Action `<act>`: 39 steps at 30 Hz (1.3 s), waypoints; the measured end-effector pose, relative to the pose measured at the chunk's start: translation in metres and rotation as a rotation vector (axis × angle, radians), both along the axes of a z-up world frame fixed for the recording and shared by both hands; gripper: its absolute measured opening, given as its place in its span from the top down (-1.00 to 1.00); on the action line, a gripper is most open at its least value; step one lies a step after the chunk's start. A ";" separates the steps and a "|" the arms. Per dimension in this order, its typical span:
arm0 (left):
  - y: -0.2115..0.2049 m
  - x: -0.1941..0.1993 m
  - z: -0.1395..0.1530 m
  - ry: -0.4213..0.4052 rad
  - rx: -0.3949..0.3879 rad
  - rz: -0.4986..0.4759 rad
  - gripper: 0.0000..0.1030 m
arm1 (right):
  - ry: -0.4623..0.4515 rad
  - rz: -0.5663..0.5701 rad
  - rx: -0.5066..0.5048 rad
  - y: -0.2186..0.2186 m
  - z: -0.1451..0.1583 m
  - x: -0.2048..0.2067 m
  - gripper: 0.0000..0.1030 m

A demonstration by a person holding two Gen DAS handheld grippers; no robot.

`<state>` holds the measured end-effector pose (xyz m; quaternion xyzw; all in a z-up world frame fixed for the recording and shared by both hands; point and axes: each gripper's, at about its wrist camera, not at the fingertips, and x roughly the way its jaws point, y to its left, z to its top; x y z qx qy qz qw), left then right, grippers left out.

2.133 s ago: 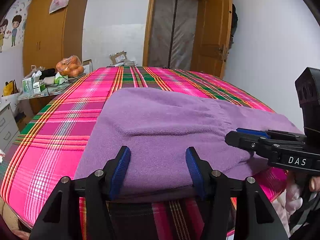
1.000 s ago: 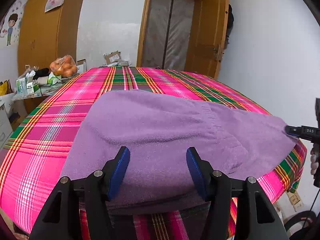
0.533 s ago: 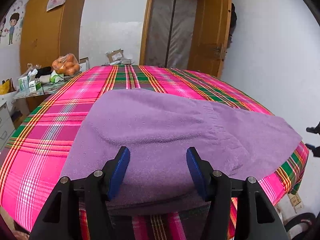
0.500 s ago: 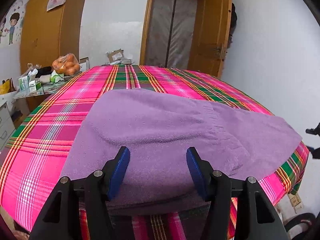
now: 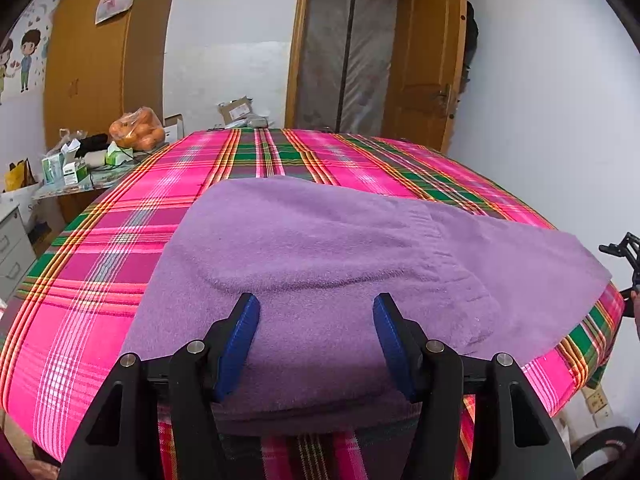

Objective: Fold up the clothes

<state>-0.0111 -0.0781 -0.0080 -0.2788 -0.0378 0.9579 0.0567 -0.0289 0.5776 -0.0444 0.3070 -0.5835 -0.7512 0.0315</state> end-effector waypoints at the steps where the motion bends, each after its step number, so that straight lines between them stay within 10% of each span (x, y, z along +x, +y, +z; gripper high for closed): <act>1: 0.000 0.000 0.000 0.000 0.000 0.000 -0.20 | 0.005 -0.010 0.005 0.001 0.001 -0.002 -0.15; 13: -0.002 -0.002 0.001 -0.006 0.013 -0.010 -0.21 | 0.022 -0.039 0.154 0.007 0.023 -0.010 0.70; 27: -0.015 -0.007 0.010 -0.063 0.056 -0.067 -0.21 | 0.232 0.111 0.390 -0.070 0.143 -0.012 0.74; 39: -0.041 0.007 0.017 -0.038 0.097 -0.045 -0.21 | 0.279 0.314 0.518 -0.183 0.175 -0.032 0.74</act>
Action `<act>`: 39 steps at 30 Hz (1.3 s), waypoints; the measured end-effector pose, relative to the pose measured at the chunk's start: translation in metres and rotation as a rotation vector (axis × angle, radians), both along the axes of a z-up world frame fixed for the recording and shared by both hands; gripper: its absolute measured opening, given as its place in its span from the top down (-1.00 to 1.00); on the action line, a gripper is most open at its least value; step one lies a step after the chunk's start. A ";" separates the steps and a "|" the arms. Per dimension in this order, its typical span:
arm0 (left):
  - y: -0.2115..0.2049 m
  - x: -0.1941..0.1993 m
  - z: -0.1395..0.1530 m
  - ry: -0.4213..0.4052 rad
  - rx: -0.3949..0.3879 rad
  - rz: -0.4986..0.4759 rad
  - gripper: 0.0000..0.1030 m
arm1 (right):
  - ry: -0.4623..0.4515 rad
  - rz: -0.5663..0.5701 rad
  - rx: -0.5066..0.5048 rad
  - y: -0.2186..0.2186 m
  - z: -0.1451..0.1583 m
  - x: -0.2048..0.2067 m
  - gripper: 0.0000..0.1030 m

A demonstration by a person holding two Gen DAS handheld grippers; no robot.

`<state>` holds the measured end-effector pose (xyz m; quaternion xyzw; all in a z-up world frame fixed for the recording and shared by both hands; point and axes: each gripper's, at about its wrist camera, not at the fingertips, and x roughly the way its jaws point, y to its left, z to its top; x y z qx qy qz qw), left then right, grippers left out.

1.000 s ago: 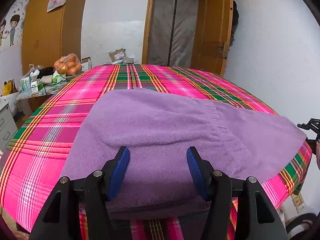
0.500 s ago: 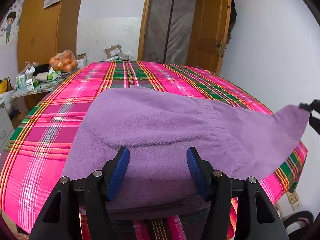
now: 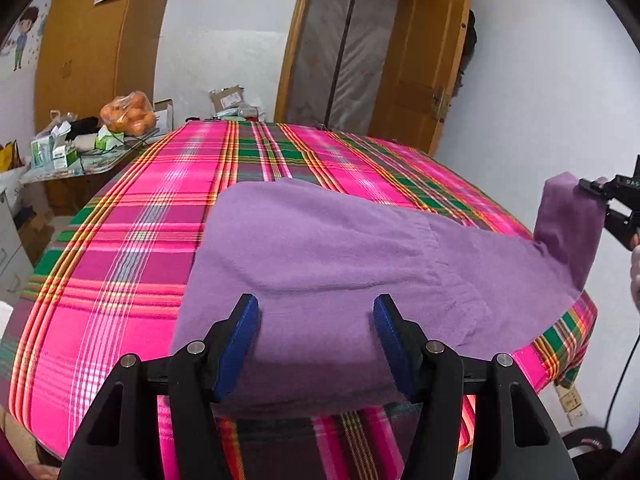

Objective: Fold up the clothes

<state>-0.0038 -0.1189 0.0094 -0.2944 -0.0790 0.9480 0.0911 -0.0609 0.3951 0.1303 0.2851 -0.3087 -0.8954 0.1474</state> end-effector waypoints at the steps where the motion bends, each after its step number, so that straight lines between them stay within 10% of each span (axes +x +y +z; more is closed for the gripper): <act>1: -0.003 0.001 -0.001 0.000 0.009 0.004 -0.21 | -0.005 0.019 0.018 -0.011 -0.001 -0.002 0.74; 15: -0.021 0.009 -0.003 0.007 0.050 0.045 -0.21 | -0.124 0.276 0.208 -0.130 -0.060 -0.017 0.71; 24: -0.020 0.009 -0.005 0.000 0.049 0.046 -0.21 | -0.183 0.405 0.293 -0.164 -0.082 -0.013 0.19; 30: -0.021 0.007 -0.005 -0.004 0.046 0.048 -0.21 | -0.105 0.424 0.532 -0.190 -0.081 -0.001 0.13; 33: -0.020 0.007 -0.005 -0.005 0.045 0.048 -0.21 | -0.066 0.414 0.629 -0.198 -0.080 0.004 0.74; 39: -0.021 0.007 -0.007 -0.005 0.052 0.048 -0.21 | 0.014 0.394 0.624 -0.195 -0.061 0.010 0.80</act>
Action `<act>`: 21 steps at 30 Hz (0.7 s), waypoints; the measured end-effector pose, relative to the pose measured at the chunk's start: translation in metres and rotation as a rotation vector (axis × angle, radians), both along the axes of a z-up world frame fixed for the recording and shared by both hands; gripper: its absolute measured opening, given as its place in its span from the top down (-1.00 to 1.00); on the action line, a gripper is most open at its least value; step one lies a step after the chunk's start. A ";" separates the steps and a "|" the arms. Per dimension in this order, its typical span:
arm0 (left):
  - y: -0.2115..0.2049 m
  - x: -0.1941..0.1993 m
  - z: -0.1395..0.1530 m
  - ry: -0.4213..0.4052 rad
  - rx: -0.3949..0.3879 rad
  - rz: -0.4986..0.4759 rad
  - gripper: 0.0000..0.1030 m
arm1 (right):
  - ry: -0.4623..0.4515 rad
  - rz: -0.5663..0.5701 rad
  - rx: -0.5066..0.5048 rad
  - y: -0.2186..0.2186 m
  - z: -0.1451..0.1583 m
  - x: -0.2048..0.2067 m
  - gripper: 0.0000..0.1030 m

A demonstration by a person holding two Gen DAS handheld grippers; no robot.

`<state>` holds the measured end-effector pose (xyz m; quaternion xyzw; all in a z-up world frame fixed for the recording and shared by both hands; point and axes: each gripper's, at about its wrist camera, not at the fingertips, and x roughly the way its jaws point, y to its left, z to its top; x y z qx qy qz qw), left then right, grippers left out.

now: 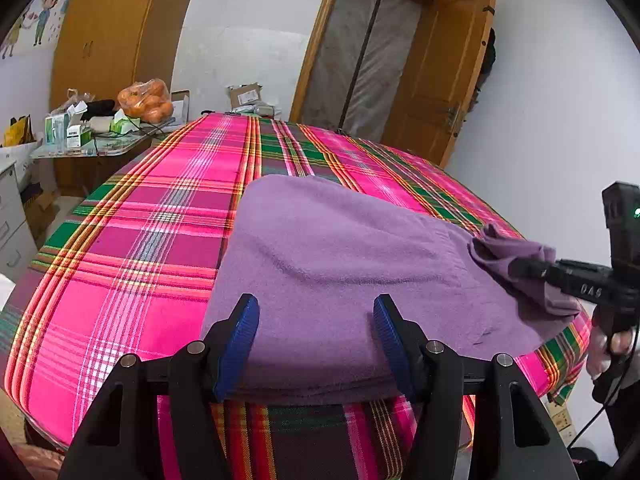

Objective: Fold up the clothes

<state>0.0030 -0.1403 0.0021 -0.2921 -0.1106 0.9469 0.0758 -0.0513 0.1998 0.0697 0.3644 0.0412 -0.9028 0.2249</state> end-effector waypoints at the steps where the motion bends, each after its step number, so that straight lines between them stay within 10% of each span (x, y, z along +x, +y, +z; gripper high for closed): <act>1: 0.000 0.000 0.000 0.000 0.000 0.000 -0.21 | 0.006 0.006 -0.007 -0.001 0.002 0.000 0.80; 11: 0.001 0.000 -0.001 0.000 0.002 -0.002 -0.21 | -0.099 0.122 -0.018 -0.019 -0.016 0.002 0.35; 17: 0.003 -0.002 -0.002 0.006 0.010 0.002 -0.21 | -0.167 0.276 -0.144 0.001 -0.005 0.013 0.37; 21: 0.009 -0.004 0.002 0.008 0.020 -0.012 -0.21 | -0.122 0.149 -0.206 0.035 0.002 0.005 0.52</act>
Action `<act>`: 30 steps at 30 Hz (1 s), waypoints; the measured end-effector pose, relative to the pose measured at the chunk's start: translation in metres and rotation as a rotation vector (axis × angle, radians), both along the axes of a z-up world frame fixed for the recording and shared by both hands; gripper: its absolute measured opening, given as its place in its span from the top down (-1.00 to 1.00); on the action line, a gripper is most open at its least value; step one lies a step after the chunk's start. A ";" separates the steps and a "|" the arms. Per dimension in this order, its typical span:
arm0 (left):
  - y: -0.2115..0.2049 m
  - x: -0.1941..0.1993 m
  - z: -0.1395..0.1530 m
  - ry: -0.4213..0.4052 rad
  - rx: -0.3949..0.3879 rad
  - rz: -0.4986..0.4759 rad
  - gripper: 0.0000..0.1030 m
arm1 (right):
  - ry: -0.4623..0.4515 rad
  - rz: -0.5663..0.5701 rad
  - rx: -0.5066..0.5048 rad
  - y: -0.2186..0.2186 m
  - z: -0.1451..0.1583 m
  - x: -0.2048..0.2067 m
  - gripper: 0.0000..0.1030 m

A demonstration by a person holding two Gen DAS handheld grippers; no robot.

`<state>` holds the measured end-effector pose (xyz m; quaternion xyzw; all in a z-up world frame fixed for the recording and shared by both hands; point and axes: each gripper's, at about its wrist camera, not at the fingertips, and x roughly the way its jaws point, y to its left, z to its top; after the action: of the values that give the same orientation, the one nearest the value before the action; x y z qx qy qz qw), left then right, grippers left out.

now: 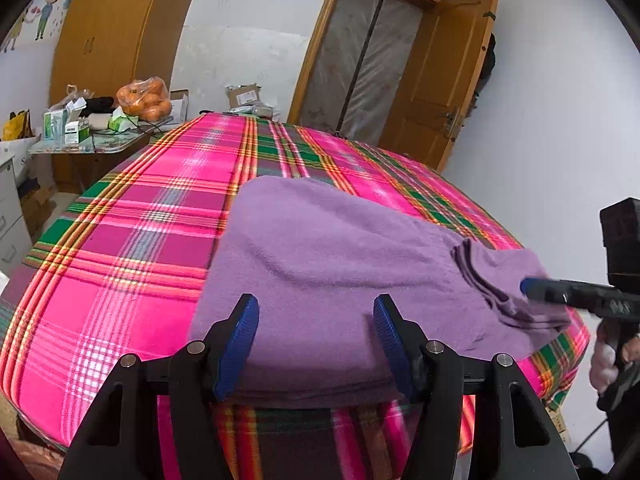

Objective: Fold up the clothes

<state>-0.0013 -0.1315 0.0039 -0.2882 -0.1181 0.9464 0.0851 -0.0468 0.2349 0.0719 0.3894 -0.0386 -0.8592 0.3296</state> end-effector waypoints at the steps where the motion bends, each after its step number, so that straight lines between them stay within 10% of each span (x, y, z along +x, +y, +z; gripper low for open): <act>1: 0.003 -0.001 0.001 0.001 -0.002 -0.008 -0.21 | -0.009 -0.027 0.030 0.004 -0.004 -0.004 0.57; 4: 0.019 -0.005 0.003 -0.003 -0.016 -0.054 -0.21 | -0.036 -0.064 0.164 0.007 -0.021 -0.014 0.70; 15: 0.134 -0.037 0.031 0.038 0.025 -0.369 -0.21 | 0.083 -0.166 0.145 0.021 -0.009 -0.032 0.71; 30: 0.184 -0.057 0.005 -0.040 -0.090 -0.401 -0.14 | -0.008 -0.271 0.173 0.024 -0.026 -0.070 0.90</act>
<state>-0.0582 0.0527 0.0084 -0.3282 -0.0175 0.9090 0.2563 -0.1168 0.2585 0.0464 0.4109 -0.0181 -0.8944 0.1757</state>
